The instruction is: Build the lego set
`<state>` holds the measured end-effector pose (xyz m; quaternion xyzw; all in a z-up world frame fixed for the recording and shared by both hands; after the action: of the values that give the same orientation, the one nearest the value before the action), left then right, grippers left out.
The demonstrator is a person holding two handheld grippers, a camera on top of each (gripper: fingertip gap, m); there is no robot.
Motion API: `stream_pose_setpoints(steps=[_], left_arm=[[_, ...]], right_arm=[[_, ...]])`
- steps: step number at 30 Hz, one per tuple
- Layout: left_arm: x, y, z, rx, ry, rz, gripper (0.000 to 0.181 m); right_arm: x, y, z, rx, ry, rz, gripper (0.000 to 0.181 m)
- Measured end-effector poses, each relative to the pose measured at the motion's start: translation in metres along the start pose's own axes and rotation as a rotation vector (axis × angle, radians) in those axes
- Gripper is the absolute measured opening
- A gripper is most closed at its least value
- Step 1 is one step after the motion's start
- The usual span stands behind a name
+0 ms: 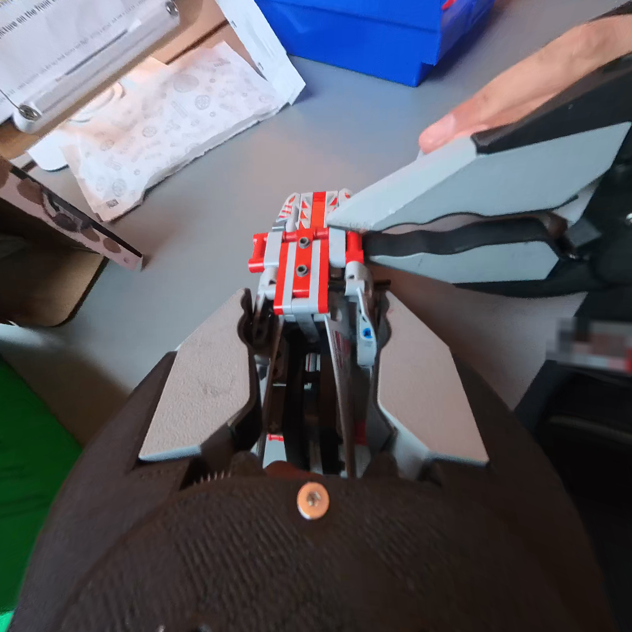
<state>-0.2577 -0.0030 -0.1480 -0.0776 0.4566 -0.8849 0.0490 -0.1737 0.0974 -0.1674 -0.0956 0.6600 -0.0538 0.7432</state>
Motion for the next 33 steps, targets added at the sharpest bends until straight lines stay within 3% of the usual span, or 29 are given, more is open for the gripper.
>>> stream_pose_setpoints(steps=[15, 23, 33], left_arm=[[-0.004, -0.004, -0.011, -0.032, -0.001, 0.021, 0.070], [-0.006, -0.003, -0.010, -0.038, 0.029, 0.000, 0.071], [-0.007, -0.003, -0.012, -0.054, 0.014, 0.000, 0.071]], right_arm=[[-0.023, 0.018, 0.007, -0.062, -0.230, 0.040, 0.004], [-0.030, 0.045, 0.008, -0.202, -0.441, -0.623, 0.004], [-0.024, 0.041, 0.011, -0.123, -0.377, -0.794, 0.006]])
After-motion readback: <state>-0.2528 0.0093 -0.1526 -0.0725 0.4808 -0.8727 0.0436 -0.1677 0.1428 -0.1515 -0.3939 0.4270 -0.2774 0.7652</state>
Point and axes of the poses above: each gripper's, where its closed fingertips meet, z back along the fingers, y out of its underside, x = y × z across the jaws, the point moved 10 cm from there along z, back along the fingers, and after that the axes turned 4 degrees about z, right-handed, at the moved point
